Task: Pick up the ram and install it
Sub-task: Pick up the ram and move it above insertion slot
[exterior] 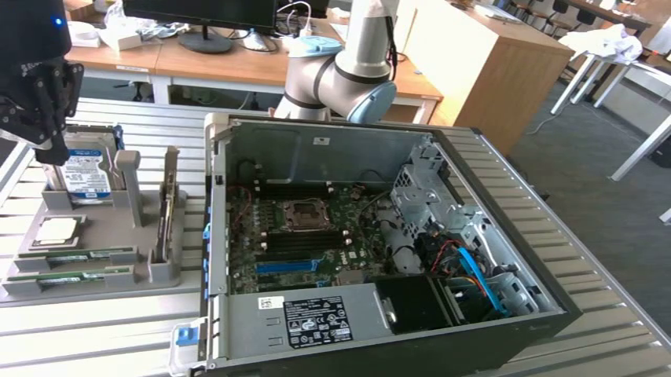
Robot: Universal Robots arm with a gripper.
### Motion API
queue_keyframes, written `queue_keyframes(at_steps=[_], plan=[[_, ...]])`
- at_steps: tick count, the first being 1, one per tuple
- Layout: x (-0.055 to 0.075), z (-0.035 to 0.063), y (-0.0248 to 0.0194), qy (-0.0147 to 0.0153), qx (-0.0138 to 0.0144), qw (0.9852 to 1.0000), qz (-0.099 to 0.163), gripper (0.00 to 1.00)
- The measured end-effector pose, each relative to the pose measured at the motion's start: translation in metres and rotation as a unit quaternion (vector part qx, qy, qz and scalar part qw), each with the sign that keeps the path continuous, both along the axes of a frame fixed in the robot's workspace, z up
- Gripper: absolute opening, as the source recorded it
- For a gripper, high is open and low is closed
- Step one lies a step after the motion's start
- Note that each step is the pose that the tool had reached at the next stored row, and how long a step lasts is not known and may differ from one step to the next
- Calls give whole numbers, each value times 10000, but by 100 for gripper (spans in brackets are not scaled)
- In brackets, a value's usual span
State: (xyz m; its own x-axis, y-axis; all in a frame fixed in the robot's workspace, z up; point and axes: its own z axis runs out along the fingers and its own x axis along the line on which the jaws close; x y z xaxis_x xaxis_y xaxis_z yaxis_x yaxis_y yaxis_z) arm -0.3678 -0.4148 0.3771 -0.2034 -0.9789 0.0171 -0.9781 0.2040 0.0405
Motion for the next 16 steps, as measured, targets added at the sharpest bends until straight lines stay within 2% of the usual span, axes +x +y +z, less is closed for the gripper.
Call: queue_keyframes(at_steps=[3,6,9,10,13,16], plan=[[0,0,0,0,0,9997,255,10],[0,-1,0,0,0,9987,510,10],[0,-1,0,0,0,9971,765,10],[0,-1,0,0,0,9958,916,10],[0,-1,0,0,0,9942,1073,10],[0,-1,0,0,0,9938,1110,10]])
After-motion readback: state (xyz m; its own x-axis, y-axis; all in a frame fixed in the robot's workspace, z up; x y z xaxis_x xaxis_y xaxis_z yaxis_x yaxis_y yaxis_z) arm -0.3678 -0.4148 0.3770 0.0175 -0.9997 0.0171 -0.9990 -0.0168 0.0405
